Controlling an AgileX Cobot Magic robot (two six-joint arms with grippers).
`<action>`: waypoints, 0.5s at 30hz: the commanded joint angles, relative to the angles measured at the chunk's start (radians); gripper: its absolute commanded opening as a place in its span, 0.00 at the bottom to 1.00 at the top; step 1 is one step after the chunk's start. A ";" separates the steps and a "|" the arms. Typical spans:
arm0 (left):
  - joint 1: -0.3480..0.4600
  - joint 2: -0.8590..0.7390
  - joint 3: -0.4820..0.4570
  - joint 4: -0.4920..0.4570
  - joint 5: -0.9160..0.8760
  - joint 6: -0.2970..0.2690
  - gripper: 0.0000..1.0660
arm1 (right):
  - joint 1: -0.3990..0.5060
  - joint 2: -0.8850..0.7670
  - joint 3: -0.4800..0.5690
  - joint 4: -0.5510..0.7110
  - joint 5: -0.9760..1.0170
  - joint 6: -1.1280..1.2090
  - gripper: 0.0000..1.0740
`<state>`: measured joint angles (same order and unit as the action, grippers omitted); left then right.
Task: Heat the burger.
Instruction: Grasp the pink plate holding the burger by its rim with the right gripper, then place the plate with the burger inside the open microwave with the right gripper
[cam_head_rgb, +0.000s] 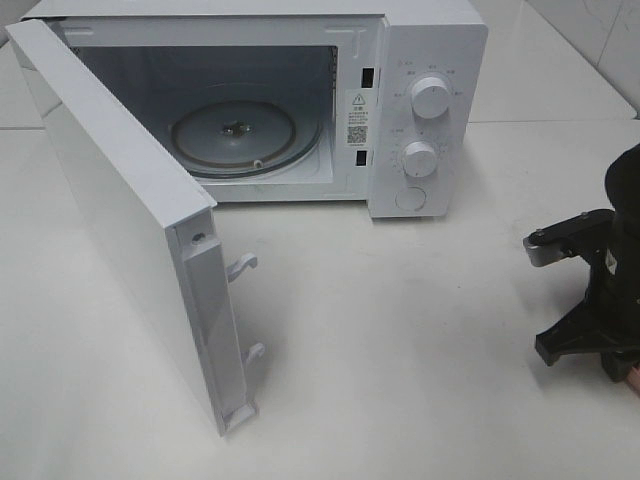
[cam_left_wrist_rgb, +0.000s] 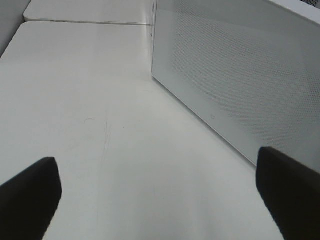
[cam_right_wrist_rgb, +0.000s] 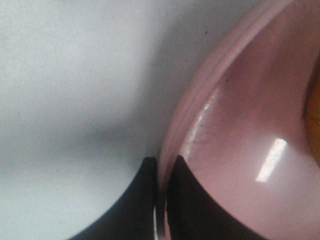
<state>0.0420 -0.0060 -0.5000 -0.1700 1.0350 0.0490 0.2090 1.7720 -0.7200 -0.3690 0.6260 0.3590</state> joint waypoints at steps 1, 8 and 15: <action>-0.002 -0.017 0.002 -0.004 -0.002 -0.005 0.92 | 0.032 0.021 0.019 -0.001 0.039 0.058 0.00; -0.002 -0.017 0.002 -0.004 -0.002 -0.005 0.92 | 0.089 -0.035 0.028 -0.084 0.070 0.136 0.00; -0.002 -0.017 0.002 -0.004 -0.002 -0.005 0.92 | 0.132 -0.107 0.071 -0.136 0.081 0.198 0.00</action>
<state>0.0420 -0.0060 -0.5000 -0.1700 1.0350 0.0490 0.3390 1.6790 -0.6560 -0.4690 0.6860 0.5370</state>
